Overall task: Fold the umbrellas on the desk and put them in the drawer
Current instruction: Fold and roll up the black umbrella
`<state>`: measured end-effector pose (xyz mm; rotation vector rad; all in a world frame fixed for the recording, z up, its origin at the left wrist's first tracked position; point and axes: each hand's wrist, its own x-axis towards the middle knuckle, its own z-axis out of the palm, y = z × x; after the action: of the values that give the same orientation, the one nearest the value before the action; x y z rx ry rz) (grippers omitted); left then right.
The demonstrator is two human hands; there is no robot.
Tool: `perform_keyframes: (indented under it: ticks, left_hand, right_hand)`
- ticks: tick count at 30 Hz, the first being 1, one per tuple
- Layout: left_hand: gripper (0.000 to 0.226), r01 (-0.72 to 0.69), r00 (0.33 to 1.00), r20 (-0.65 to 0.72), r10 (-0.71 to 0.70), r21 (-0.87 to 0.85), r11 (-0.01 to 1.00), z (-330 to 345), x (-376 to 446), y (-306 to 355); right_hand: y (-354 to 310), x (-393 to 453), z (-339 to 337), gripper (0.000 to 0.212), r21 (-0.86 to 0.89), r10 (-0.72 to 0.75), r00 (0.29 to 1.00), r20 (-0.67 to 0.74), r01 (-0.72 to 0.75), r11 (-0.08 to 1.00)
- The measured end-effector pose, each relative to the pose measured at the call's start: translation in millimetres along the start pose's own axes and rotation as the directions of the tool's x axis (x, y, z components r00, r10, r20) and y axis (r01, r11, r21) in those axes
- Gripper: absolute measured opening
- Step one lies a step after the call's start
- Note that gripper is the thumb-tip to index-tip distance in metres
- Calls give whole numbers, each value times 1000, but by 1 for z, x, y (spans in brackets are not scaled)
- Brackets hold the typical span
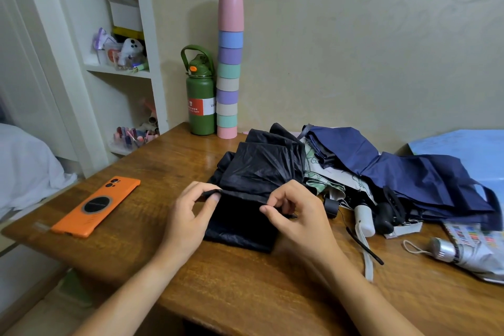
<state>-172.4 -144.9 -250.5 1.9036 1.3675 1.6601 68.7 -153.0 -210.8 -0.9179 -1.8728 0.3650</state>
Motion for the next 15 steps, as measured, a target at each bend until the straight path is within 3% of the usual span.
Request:
perform_keyframes:
  ticks: [9,15]
  left_hand:
    - [13,-21,999,-27,22,53,998,0,-1,3]
    - [7,-8,1000,-24,9,38,999,-1,0,1]
  right_hand:
    - [4,0,4,20,-43,53,998,-33,-54,998]
    - [12,0,3,31,-211,36,997,-67,-49,976]
